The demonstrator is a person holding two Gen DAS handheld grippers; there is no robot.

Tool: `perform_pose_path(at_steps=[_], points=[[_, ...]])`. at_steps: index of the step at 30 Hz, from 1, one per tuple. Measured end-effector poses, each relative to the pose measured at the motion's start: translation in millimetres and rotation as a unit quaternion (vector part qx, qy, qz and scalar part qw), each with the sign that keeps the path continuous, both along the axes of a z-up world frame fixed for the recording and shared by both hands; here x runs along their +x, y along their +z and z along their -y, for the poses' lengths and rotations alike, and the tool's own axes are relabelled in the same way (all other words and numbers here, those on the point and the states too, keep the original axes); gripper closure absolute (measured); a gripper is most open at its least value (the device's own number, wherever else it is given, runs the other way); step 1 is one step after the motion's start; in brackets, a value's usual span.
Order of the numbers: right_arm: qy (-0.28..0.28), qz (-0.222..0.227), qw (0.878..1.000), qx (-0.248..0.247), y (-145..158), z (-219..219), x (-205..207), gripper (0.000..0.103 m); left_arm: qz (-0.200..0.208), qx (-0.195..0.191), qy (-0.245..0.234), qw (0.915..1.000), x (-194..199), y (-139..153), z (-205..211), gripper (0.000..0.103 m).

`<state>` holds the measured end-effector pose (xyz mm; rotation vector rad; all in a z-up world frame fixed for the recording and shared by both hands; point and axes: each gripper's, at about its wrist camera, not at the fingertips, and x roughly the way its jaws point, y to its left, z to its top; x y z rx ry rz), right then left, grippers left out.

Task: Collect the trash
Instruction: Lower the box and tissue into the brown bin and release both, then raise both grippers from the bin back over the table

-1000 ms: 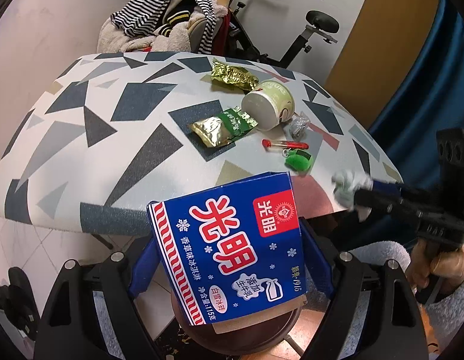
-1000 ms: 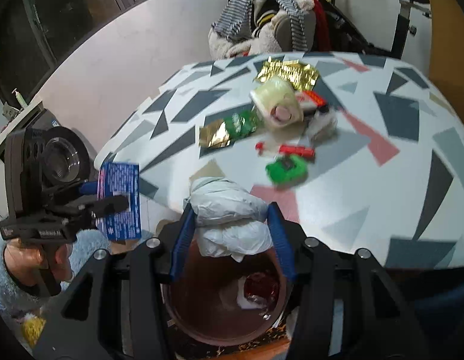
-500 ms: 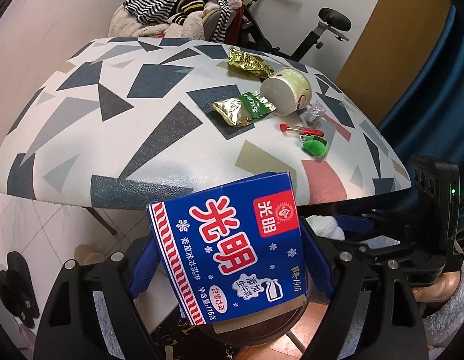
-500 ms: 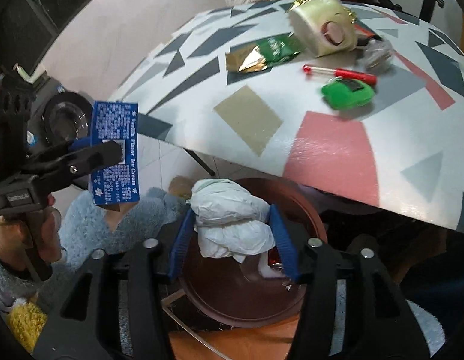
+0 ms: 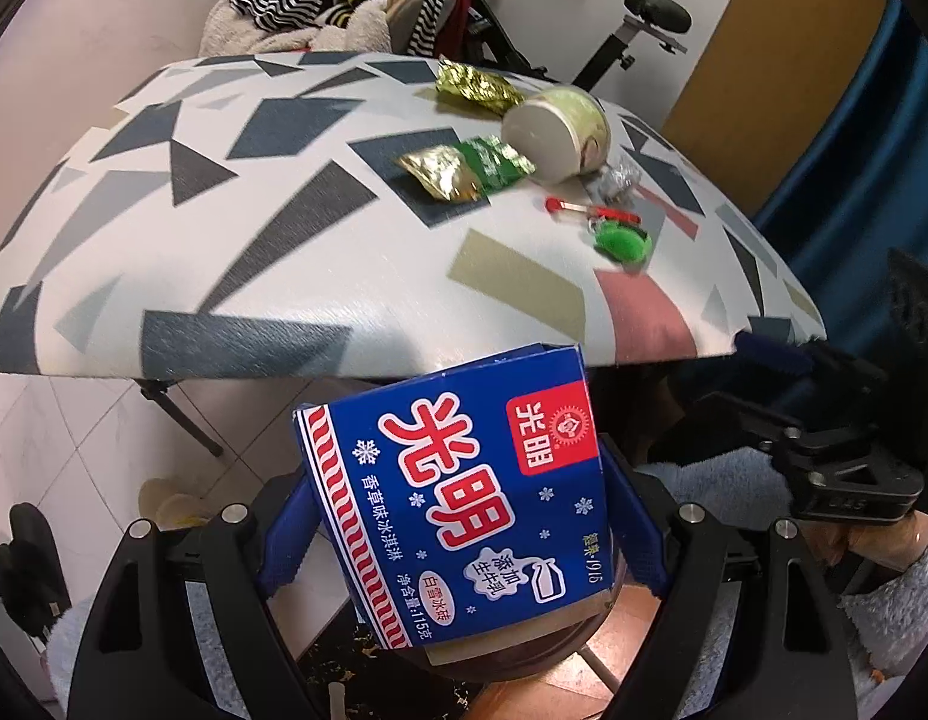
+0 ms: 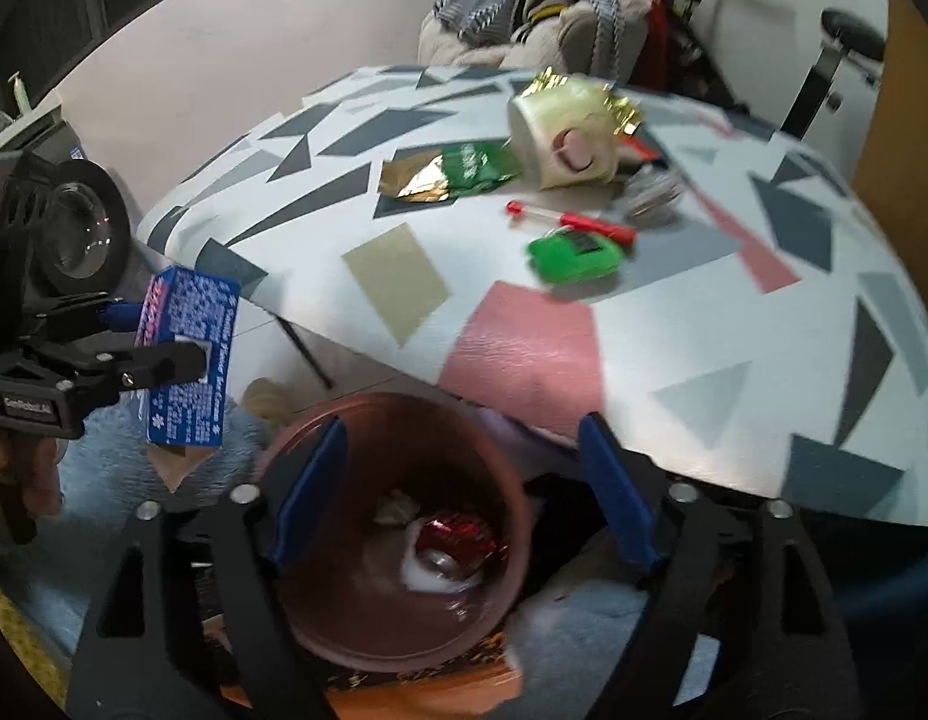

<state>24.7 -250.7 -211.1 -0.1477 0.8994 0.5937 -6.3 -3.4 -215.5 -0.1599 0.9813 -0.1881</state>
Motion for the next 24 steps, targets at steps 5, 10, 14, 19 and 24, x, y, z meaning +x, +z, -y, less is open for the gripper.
perform_pose_path(at_steps=[5, 10, 14, 19, 24], points=[[-0.005, 0.023, 1.0, 0.011, -4.5, 7.4, -8.5, 0.009, -0.007, 0.005, -0.013, 0.9999, -4.0, -17.9, 12.3, 0.021], [-0.021, 0.016, 0.999, 0.022, -5.6, 13.8, -5.9, 0.007, -0.023, 0.009, -0.021, 0.9995, -4.0, -35.0, 20.4, 0.021], [-0.024, 0.01, 0.999, 0.031, -5.7, 16.0, -4.0, 0.007, -0.033, 0.014, -0.026, 0.999, -0.8, -40.8, 23.3, 0.021], [-0.026, 0.006, 0.999, 0.032, -7.1, 15.9, -2.7, 0.007, -0.04, 0.012, -0.036, 0.9985, 3.2, -43.7, 27.0, 0.013], [-0.028, -0.005, 0.999, 0.031, -8.8, 14.9, 1.6, 0.007, -0.029, 0.021, -0.025, 0.9991, 5.4, -38.8, 19.9, 0.009]])
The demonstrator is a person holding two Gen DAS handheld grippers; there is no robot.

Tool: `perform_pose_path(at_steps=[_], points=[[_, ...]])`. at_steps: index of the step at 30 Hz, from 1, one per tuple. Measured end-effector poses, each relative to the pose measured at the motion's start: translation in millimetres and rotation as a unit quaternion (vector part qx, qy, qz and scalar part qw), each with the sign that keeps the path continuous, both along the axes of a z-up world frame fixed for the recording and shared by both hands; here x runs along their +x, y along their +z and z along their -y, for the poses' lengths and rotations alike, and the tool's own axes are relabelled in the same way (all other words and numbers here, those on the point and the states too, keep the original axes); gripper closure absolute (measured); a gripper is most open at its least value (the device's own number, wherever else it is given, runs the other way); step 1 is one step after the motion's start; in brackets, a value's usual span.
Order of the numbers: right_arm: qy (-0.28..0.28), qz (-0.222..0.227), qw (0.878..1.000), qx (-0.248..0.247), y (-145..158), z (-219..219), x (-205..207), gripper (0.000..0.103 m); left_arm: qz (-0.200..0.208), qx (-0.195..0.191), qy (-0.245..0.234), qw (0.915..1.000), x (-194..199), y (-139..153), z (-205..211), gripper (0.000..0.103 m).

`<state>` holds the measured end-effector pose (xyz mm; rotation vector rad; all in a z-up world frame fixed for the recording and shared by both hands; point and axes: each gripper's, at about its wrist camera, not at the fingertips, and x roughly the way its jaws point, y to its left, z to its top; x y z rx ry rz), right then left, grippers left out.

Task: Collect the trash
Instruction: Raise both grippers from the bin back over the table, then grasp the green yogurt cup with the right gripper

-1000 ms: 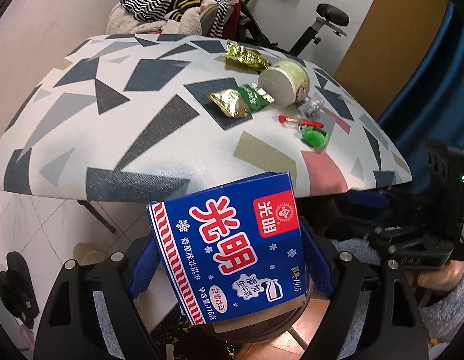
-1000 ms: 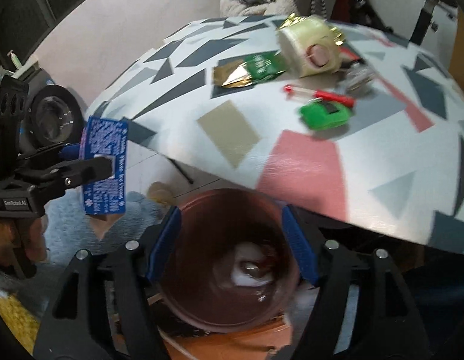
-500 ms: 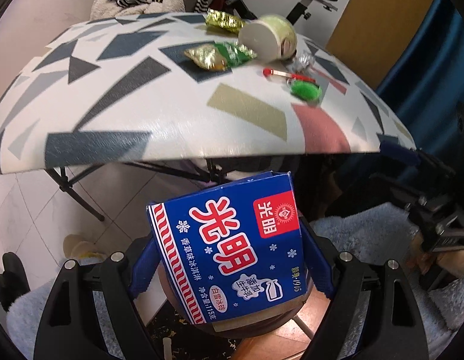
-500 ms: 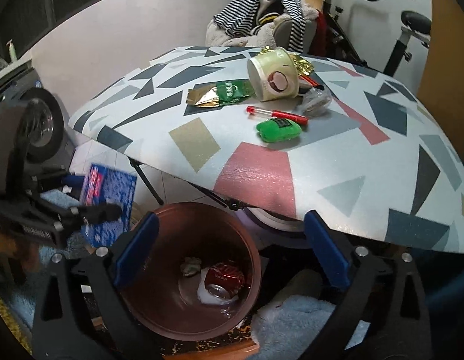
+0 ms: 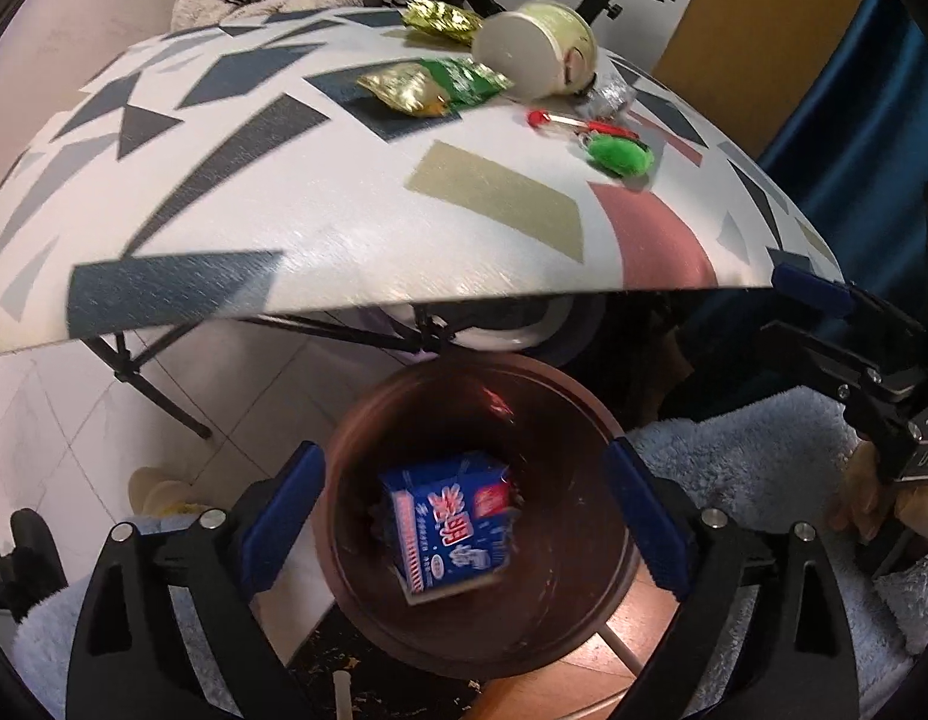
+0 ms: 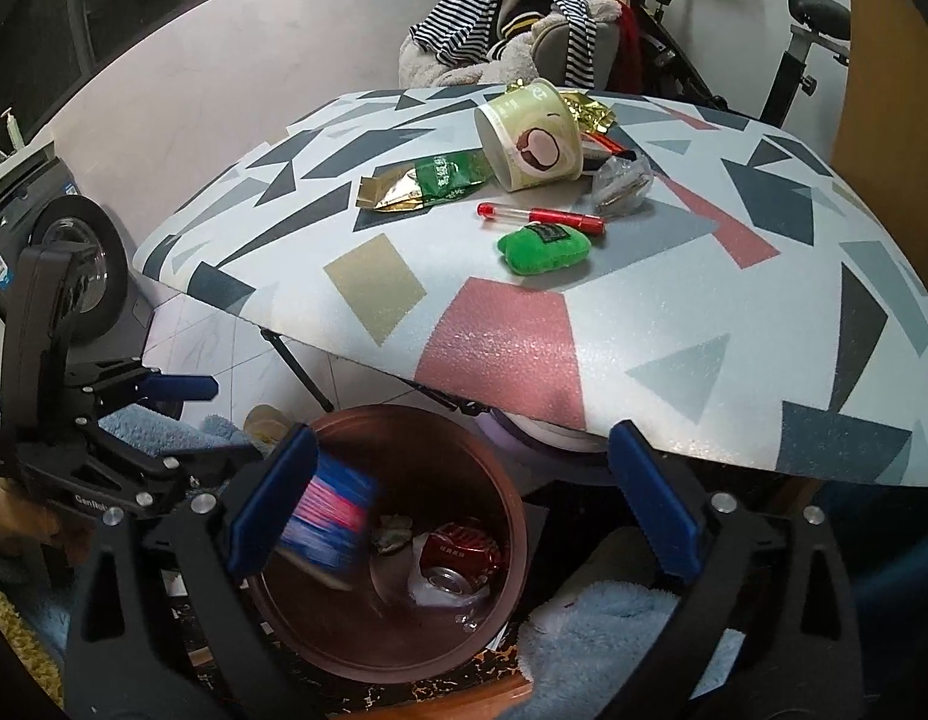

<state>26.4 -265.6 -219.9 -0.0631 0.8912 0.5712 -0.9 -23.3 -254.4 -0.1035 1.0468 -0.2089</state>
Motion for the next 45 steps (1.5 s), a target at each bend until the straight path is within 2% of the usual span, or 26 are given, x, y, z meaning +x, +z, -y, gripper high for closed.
perform_pose_path(at_steps=[15, 22, 26, 37, 40, 45], points=[[-0.013, 0.019, 1.0, -0.012, 18.4, -2.0, 16.8, 0.006, 0.082, 0.042, 0.017, 0.9956, 22.3, 55.8, -17.4, 0.006], [-0.012, 0.033, 0.999, -0.015, 33.2, -4.2, 35.2, 0.006, 0.137, 0.068, 0.043, 0.9873, 34.1, 87.5, -34.1, 0.006], [-0.012, 0.04, 0.999, -0.014, 40.1, -4.9, 47.0, 0.005, 0.158, 0.069, 0.05, 0.9839, 41.1, 101.2, -43.7, 0.006], [-0.001, 0.036, 0.999, -0.024, 49.0, -14.0, 79.5, 0.005, 0.173, 0.065, 0.054, 0.9813, 62.1, 117.2, -63.0, 0.006], [-0.013, 0.042, 0.997, -0.056, 50.0, -20.9, 89.1, 0.006, 0.168, 0.065, 0.058, 0.9819, 68.5, 116.4, -66.6, 0.006], [-0.015, 0.048, 0.997, -0.05, 54.9, -22.5, 109.5, 0.006, 0.156, 0.058, 0.071, 0.9835, 78.8, 110.1, -75.7, 0.006]])
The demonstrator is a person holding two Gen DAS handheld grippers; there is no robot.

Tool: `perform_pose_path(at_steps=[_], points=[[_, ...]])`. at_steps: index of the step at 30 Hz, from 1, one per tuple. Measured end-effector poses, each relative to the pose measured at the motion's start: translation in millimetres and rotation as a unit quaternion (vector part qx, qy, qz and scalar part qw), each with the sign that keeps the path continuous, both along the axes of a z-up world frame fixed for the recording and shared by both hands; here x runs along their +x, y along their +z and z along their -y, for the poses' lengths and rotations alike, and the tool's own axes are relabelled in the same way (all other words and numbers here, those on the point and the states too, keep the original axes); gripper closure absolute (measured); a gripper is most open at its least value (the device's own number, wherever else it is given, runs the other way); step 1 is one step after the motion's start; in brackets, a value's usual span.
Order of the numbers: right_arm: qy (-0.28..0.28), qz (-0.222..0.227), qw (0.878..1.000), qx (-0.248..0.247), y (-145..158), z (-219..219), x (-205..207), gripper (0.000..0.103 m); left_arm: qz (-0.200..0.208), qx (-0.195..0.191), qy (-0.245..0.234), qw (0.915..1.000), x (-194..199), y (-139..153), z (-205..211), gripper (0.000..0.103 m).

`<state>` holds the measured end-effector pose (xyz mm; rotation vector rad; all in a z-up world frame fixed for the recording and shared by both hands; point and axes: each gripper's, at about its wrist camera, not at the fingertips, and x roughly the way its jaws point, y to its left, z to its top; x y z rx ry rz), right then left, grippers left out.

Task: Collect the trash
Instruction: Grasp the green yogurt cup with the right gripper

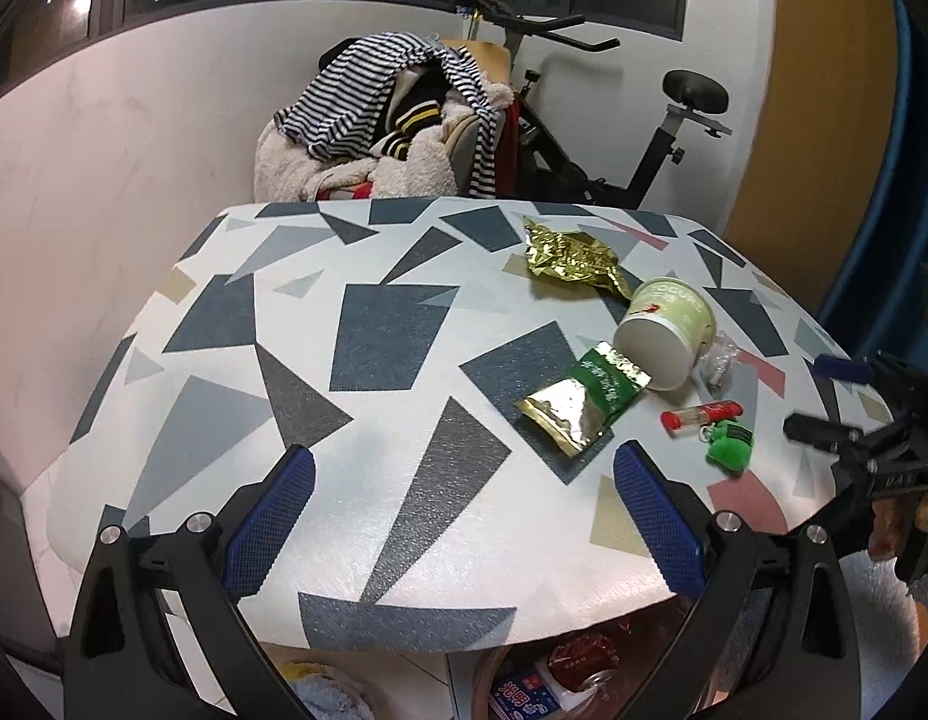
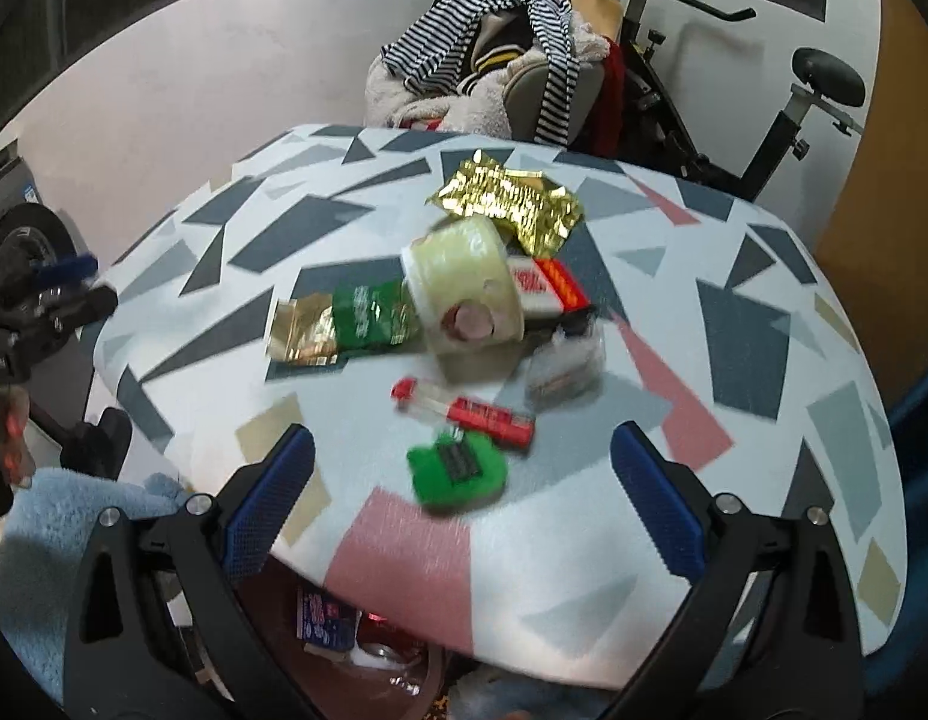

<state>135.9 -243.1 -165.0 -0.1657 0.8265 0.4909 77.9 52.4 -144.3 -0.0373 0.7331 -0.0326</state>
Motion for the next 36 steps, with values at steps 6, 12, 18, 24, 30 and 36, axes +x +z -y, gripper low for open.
perform_pose_path(at_steps=[6, 12, 18, 24, 30, 36], points=[[0.016, 0.031, 0.999, -0.018, 7.7, -19.5, 34.5, 0.007, -0.012, -0.014, 0.005, 0.9998, 11.9, -10.8, -9.0, 0.007], [0.025, 0.036, 0.998, -0.044, 0.4, -49.3, 71.7, 0.02, -0.027, -0.033, 0.004, 0.9991, 21.0, -22.3, -9.3, 0.012], [0.03, 0.01, 0.994, -0.104, -20.1, -74.8, 93.1, 0.036, -0.034, -0.038, -0.005, 0.9987, 27.0, -28.2, -5.2, 0.013], [0.047, 0.01, 0.996, -0.08, -13.1, -66.6, 83.0, 0.047, -0.04, -0.037, -0.011, 0.9985, 32.4, -27.3, -0.7, 0.021], [0.063, 0.033, 0.995, -0.063, 2.4, -53.8, 65.7, 0.048, -0.033, -0.033, -0.012, 0.9988, 31.4, -17.7, 6.4, 0.021], [0.063, 0.048, 0.996, -0.043, 16.4, -43.1, 56.2, 0.048, -0.033, -0.031, -0.013, 0.9989, 24.9, -14.9, 13.2, 0.021]])
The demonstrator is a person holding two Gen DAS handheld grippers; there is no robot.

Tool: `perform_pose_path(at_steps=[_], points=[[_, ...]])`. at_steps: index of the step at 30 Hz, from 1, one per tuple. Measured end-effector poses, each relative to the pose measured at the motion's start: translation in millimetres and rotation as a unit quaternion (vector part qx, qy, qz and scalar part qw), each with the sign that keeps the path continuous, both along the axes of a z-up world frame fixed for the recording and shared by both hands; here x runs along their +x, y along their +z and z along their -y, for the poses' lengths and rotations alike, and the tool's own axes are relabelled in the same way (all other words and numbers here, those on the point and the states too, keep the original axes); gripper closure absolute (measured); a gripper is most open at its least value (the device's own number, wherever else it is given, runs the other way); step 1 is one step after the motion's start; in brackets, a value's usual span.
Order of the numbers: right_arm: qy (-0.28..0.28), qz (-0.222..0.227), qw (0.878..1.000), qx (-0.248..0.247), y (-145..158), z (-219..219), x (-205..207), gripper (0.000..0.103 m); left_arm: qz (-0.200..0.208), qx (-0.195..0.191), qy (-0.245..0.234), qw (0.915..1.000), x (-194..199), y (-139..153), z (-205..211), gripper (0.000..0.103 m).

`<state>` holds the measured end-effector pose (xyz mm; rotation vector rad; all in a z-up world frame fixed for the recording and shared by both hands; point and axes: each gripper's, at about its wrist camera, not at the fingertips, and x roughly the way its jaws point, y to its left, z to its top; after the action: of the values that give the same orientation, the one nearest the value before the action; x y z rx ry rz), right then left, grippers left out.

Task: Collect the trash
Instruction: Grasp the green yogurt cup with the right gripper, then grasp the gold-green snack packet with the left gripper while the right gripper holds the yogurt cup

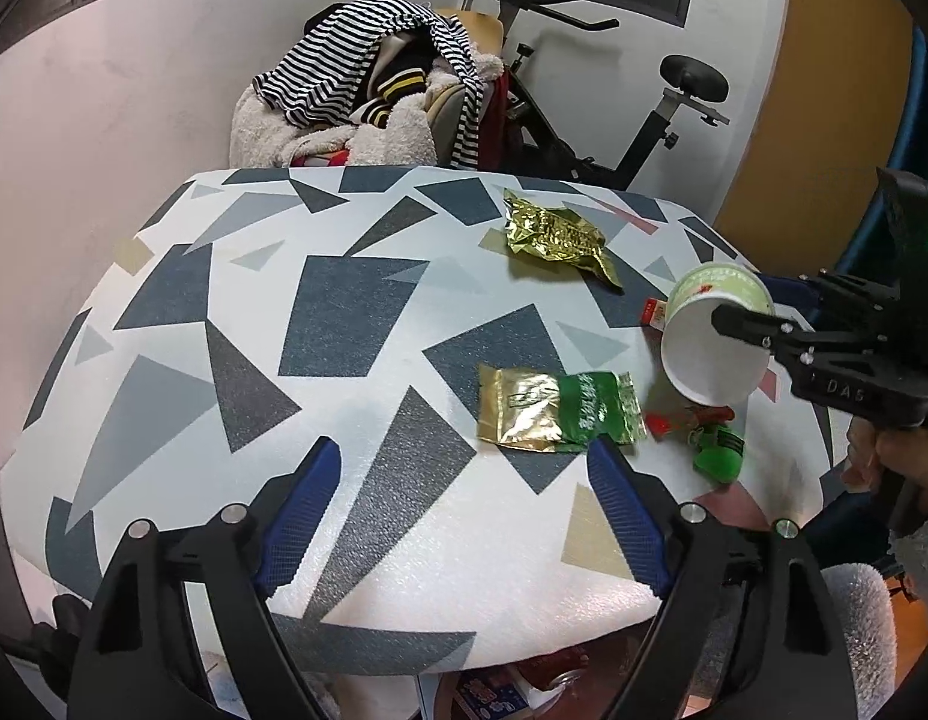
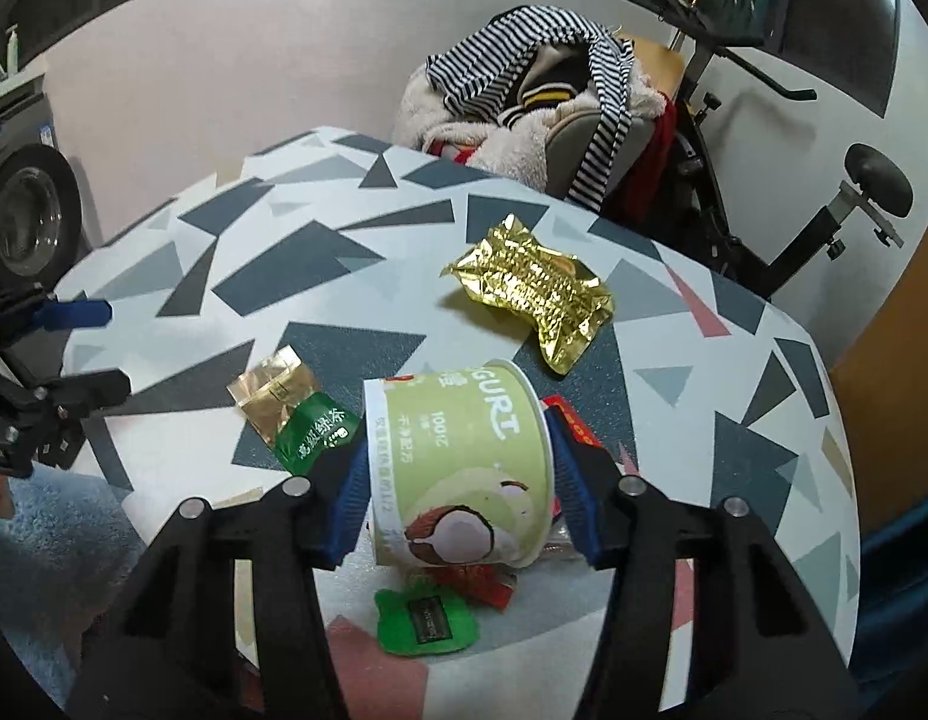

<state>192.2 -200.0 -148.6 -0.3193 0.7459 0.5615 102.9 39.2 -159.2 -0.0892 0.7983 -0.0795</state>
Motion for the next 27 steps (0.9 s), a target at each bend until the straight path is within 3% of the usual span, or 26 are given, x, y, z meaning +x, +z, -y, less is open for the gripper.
perform_pose_path(at_steps=[8, 12, 16, 21, 27], points=[[-0.004, 0.005, 1.0, 0.029, 14.8, 7.8, -3.4, 0.048, 0.0, 0.003, -0.004, 1.0, -5.8, 3.4, 1.9, 0.021], [-0.027, -0.031, 0.996, 0.082, 19.9, 22.4, 6.8, 0.049, 0.002, 0.0, -0.003, 1.0, -6.6, 5.2, 1.4, 0.021], [-0.066, -0.089, 0.981, 0.158, 19.4, 43.6, 22.7, 0.049, 0.004, -0.005, -0.004, 1.0, -7.6, 7.8, 1.1, 0.021], [-0.088, -0.125, 0.966, 0.209, 17.9, 58.0, 33.4, 0.049, 0.004, -0.006, -0.011, 0.9999, -7.1, 6.5, 2.3, 0.021], [-0.121, -0.177, 0.934, 0.284, 9.9, 74.8, 44.7, 0.049, -0.007, -0.02, -0.017, 0.9996, -0.7, -1.0, 4.2, 0.021]])
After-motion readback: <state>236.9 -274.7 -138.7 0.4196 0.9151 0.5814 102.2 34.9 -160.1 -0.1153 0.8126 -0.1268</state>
